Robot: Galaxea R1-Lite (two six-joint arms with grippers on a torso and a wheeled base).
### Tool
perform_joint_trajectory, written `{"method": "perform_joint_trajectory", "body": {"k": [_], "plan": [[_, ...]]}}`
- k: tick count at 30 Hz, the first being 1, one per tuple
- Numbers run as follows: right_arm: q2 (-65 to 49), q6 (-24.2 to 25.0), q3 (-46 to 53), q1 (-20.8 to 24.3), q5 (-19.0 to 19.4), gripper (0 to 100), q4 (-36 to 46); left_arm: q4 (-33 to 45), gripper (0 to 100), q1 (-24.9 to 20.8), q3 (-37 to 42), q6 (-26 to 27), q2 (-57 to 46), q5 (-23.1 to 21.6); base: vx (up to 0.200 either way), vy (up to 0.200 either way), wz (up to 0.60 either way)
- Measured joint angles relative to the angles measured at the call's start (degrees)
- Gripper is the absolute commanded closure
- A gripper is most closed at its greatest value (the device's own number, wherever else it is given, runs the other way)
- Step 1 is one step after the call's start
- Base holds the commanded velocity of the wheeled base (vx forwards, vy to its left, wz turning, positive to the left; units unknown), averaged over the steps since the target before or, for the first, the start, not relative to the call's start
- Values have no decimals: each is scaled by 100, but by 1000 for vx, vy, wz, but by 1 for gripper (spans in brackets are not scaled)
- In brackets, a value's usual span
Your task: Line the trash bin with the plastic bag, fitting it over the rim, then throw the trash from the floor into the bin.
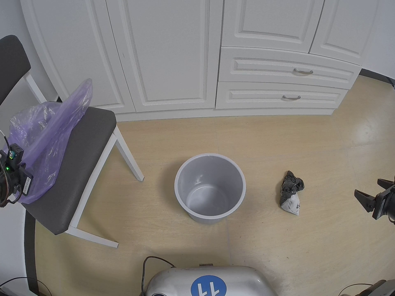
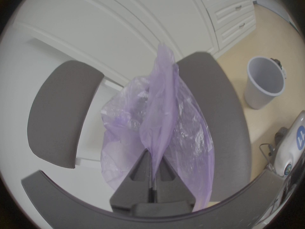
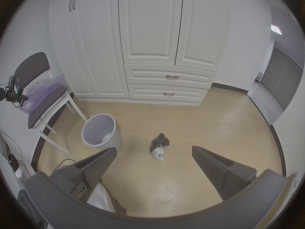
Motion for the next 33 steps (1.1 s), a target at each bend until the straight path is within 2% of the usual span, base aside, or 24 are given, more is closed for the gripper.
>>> {"method": "perform_joint_trajectory", "body": {"k": [5, 11, 17, 33], "plan": [[-59, -17, 46, 204, -2, 0, -5, 6, 100, -489, 61, -455, -352, -27, 0, 0, 0], [-133, -22, 146, 689, -16, 0, -5, 39, 100, -1098, 88, -1059, -567, -68, 0, 0, 0], [-158, -26, 201, 895, -20, 0, -5, 9, 100, -1520, 215, -1670, -684, -490, 0, 0, 0], [-130, -12, 210, 1061, -28, 0, -7, 1, 100, -2588, 345, -1922, -1052, -622, 0, 0, 0]]}}
